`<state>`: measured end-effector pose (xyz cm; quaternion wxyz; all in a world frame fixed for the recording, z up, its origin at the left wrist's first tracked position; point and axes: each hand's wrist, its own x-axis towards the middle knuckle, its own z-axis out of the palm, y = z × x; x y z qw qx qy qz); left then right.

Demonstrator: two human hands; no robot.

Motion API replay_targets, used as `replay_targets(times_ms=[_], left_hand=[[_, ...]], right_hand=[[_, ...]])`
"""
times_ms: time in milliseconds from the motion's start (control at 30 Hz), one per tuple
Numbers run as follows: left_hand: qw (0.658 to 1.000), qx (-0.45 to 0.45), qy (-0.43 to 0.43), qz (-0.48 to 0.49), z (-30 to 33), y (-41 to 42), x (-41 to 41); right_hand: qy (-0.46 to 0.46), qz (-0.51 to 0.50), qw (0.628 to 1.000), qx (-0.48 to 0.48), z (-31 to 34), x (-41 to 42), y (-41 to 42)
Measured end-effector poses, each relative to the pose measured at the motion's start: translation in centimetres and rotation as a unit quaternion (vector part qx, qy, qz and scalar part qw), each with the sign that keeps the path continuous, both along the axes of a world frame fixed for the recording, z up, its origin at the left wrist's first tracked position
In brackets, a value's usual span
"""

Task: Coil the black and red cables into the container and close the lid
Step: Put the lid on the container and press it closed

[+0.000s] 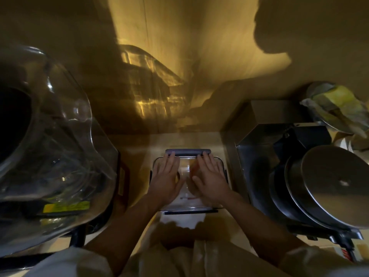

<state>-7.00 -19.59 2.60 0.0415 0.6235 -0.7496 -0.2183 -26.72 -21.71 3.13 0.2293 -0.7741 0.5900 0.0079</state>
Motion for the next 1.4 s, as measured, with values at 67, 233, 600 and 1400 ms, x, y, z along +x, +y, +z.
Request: replay_targets(times_ms=[67, 233, 600, 1400], left_hand=[[1.000, 0.011, -0.006, -0.007, 0.0, -1.2, 0.1], [0.999, 0.036, -0.008, -0.006, -0.3, -2.3, 0.1], [0.999, 0.031, -0.038, 0.000, -1.2, -2.5, -0.3], [1.000, -0.007, 0.000, -0.030, 0.9, 8.4, 0.0]], right_hand=[[0.008, -0.002, 1.000, 0.001, -0.3, 0.1, -1.4], [-0.003, -0.001, 1.000, 0.003, -1.4, 0.1, -2.8], [0.010, 0.004, 1.000, -0.020, -1.9, 0.3, -3.0], [-0.006, 0.005, 1.000, 0.008, 0.4, -1.7, 8.1]])
